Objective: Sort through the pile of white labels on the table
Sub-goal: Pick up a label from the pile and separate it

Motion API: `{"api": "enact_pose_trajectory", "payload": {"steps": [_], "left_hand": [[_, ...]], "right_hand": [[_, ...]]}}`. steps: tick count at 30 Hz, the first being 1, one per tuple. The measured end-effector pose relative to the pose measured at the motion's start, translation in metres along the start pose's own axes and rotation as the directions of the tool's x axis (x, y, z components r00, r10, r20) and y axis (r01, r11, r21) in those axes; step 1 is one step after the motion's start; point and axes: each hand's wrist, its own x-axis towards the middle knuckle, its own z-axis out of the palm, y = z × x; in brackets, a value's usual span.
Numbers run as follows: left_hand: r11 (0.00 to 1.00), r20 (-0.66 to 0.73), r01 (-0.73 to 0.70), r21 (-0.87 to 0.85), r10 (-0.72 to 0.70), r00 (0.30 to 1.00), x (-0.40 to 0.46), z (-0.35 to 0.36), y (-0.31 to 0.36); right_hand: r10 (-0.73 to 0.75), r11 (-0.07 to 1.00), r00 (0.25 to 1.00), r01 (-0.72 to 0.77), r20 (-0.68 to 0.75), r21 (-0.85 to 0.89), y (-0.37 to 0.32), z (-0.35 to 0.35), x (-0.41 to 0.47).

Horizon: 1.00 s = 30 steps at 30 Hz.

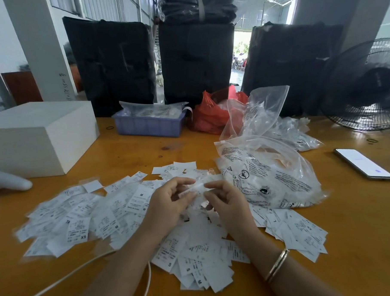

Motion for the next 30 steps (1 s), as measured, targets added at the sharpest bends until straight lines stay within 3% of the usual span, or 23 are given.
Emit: {"api": "enact_pose_trajectory", "payload": {"steps": [4,10,13,15,17,20,22,26,30], "left_hand": [[1.0,-0.015,-0.028,0.008,0.029,0.999,0.0,-0.001,0.002],[0.999,0.013,-0.031,0.018,0.031,0.999,0.0,-0.004,0.005],[0.998,-0.035,-0.052,0.022,0.053,0.998,0.001,-0.006,0.006],[0.999,-0.143,-0.051,0.016,0.052,0.988,0.003,-0.01,0.005],[0.998,-0.267,-0.021,0.062,0.037,0.963,0.006,-0.017,0.003],[0.969,-0.376,0.003,0.248,0.093,0.922,0.009,-0.028,-0.003],[0.926,-0.376,0.003,0.378,0.151,0.914,0.01,-0.033,-0.005],[0.749,-0.337,0.119,0.652,0.145,0.93,0.01,-0.038,-0.008],[0.66,-0.307,0.083,0.746,0.231,0.923,0.011,-0.036,-0.008]], "right_hand": [[0.0,1.0,0.992,0.002,0.124,-0.01,-0.003,0.004,-0.004],[0.241,0.907,0.909,-0.336,0.339,0.256,-0.011,-0.009,0.0],[0.214,0.938,0.897,-0.3,0.386,0.176,-0.015,-0.013,0.002],[0.15,0.984,0.945,-0.173,0.29,0.054,-0.02,-0.016,0.01],[0.058,0.998,0.997,-0.06,0.059,0.027,-0.028,-0.025,0.024],[-0.092,0.987,0.945,0.045,-0.314,-0.154,-0.028,-0.05,0.059],[-0.105,0.953,0.905,-0.027,-0.412,-0.302,-0.018,-0.068,0.083],[0.028,0.756,0.932,-0.256,-0.362,-0.602,0.009,-0.09,0.107],[0.165,0.504,0.968,-0.248,-0.19,-0.827,0.025,-0.086,0.109]]}}
